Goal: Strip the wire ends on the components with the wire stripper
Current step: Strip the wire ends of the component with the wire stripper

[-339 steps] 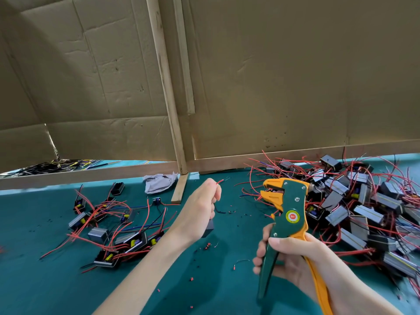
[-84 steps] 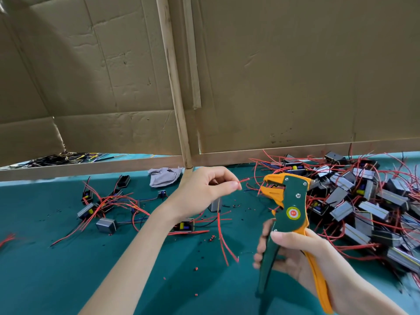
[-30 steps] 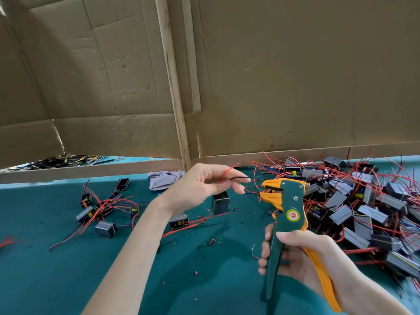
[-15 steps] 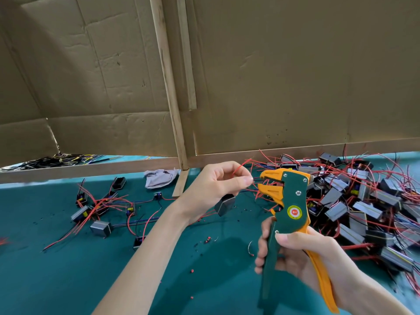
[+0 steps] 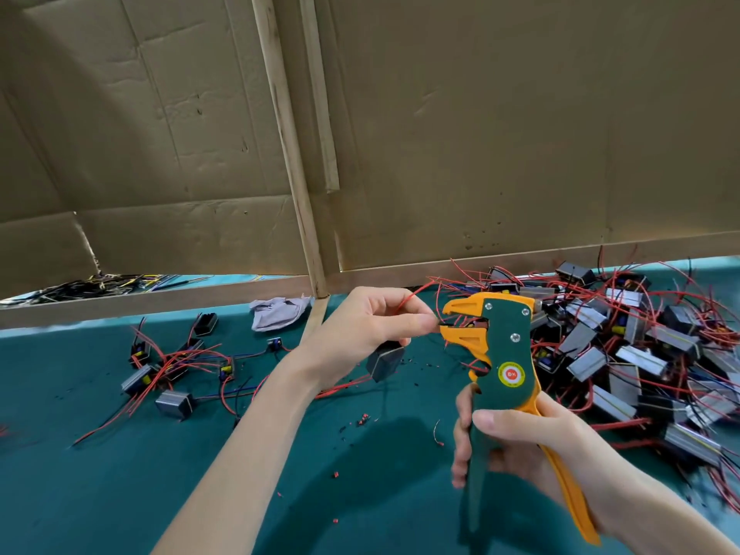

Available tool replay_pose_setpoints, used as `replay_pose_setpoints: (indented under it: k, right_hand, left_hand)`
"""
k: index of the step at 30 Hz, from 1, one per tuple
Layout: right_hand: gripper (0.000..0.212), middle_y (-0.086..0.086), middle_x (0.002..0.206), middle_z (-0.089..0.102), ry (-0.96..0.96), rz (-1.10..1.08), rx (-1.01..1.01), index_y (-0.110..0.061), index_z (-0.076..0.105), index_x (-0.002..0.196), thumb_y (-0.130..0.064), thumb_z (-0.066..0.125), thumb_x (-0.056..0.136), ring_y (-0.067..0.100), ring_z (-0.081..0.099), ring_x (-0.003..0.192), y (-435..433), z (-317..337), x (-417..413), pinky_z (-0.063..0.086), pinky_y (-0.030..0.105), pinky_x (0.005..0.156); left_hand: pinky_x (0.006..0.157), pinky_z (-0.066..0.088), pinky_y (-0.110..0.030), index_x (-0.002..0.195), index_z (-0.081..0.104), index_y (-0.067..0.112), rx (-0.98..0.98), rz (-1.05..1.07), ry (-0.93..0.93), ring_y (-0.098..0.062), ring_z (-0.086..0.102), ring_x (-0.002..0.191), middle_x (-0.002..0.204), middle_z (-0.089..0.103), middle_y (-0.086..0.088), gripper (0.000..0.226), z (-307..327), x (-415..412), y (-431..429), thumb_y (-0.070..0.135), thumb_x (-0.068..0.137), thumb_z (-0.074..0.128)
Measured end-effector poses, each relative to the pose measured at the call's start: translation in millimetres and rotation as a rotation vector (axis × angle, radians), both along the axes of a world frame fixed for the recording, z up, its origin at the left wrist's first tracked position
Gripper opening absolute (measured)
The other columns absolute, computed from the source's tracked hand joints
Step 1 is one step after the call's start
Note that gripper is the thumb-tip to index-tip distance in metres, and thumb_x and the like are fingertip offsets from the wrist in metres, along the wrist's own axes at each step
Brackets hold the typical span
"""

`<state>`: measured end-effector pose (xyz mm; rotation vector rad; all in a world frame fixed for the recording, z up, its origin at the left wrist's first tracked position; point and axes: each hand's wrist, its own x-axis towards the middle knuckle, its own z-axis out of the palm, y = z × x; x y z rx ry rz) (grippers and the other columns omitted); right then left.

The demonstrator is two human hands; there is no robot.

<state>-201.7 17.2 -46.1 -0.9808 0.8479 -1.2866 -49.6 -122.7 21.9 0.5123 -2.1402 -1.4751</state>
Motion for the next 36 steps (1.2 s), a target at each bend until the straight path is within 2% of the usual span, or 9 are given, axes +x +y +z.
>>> replay_pose_setpoints:
  k: [7, 9, 12, 14, 17, 20, 25, 29, 36]
  right_hand:
    - [0.040, 0.023, 0.057, 0.054, 0.096, -0.103, 0.026, -0.008, 0.063, 0.066, -0.037, 0.090, 0.059, 0.033, 0.056, 0.049, 6.3, -0.5, 4.3, 0.051, 0.039, 0.052]
    - [0.039, 0.023, 0.055, 0.052, 0.106, -0.142, 0.032, -0.007, 0.061, 0.063, -0.036, 0.086, 0.061, 0.032, 0.054, 0.046, 8.4, 0.9, 8.6, 0.050, 0.038, 0.050]
    - [0.050, 0.020, 0.049, 0.043, 0.152, -0.285, 0.059, -0.003, 0.052, 0.051, -0.043, 0.081, 0.060, 0.028, 0.046, 0.039, 9.1, -3.0, 14.0, 0.044, 0.032, 0.045]
    - [0.053, 0.018, 0.050, 0.041, 0.165, -0.339, 0.080, -0.003, 0.048, 0.050, -0.045, 0.081, 0.057, 0.026, 0.043, 0.040, 8.7, -3.9, 13.3, 0.041, 0.030, 0.044]
    - [0.036, 0.024, 0.060, 0.051, 0.002, -0.247, 0.039, -0.003, 0.060, 0.063, -0.027, 0.086, 0.055, 0.035, 0.055, 0.051, 5.1, 5.0, 11.7, 0.051, 0.040, 0.049]
    - [0.013, 0.031, 0.069, 0.056, -0.157, -0.211, -0.005, 0.003, 0.062, 0.075, -0.004, 0.065, 0.064, 0.044, 0.062, 0.061, -0.1, 11.9, 11.3, 0.056, 0.048, 0.057]
    - [0.025, 0.032, 0.072, 0.057, -0.146, -0.129, 0.012, 0.002, 0.065, 0.075, -0.009, 0.074, 0.055, 0.044, 0.062, 0.064, 1.0, 10.8, 7.6, 0.056, 0.049, 0.061]
    - [0.024, 0.030, 0.074, 0.059, -0.105, -0.031, -0.009, -0.001, 0.067, 0.078, -0.013, 0.075, 0.059, 0.041, 0.063, 0.067, 1.9, 6.4, 7.0, 0.055, 0.049, 0.065]
    - [0.041, 0.029, 0.075, 0.060, -0.079, 0.023, -0.040, -0.001, 0.067, 0.081, -0.022, 0.091, 0.055, 0.040, 0.063, 0.069, 2.3, 6.1, 5.6, 0.055, 0.049, 0.067]
  left_hand:
    - [0.060, 0.039, -0.013, 0.075, 0.065, 0.018, -0.045, -0.010, -0.049, -0.008, 0.046, 0.060, 0.064, 0.053, 0.006, 0.016, 0.9, 3.1, -0.7, 0.012, 0.090, 0.063]
    - [0.063, 0.039, -0.017, 0.081, 0.058, 0.016, 0.037, -0.030, -0.016, -0.009, 0.041, 0.059, 0.063, 0.048, 0.008, 0.011, -0.5, -0.8, 1.6, 0.018, 0.091, 0.061]
    - [0.067, 0.037, -0.026, 0.082, 0.045, 0.012, 0.245, -0.039, 0.089, -0.010, 0.030, 0.056, 0.060, 0.037, 0.008, 0.019, -2.5, -7.9, 3.8, 0.026, 0.095, 0.046]
    - [0.067, 0.037, -0.025, 0.080, 0.043, 0.013, 0.196, -0.033, 0.062, -0.010, 0.030, 0.056, 0.060, 0.038, 0.009, 0.026, -6.4, -10.8, 3.8, 0.021, 0.104, 0.035]
    - [0.066, 0.039, -0.021, 0.080, 0.047, 0.015, 0.093, -0.012, 0.026, -0.007, 0.033, 0.057, 0.063, 0.043, 0.011, 0.027, -10.2, -11.3, 2.3, 0.018, 0.104, 0.035]
    - [0.072, 0.041, -0.020, 0.081, 0.056, 0.018, -0.049, 0.039, 0.023, -0.005, 0.040, 0.061, 0.068, 0.046, 0.008, 0.023, -6.5, -6.9, -2.2, 0.024, 0.100, 0.045]
    - [0.064, 0.039, -0.007, 0.088, 0.066, 0.014, -0.135, 0.005, 0.061, 0.004, 0.048, 0.063, 0.064, 0.060, 0.022, 0.016, 2.5, 0.4, -1.5, 0.021, 0.093, 0.053]
    - [0.059, 0.038, -0.008, 0.081, 0.067, 0.019, -0.113, -0.001, 0.025, -0.001, 0.048, 0.060, 0.065, 0.057, 0.017, 0.019, 7.0, 1.6, 2.2, 0.020, 0.095, 0.055]
    - [0.072, 0.041, -0.011, 0.072, 0.068, 0.032, -0.125, -0.042, -0.053, -0.013, 0.047, 0.077, 0.081, 0.062, -0.003, 0.023, 10.8, 3.7, 8.6, 0.030, 0.092, 0.055]
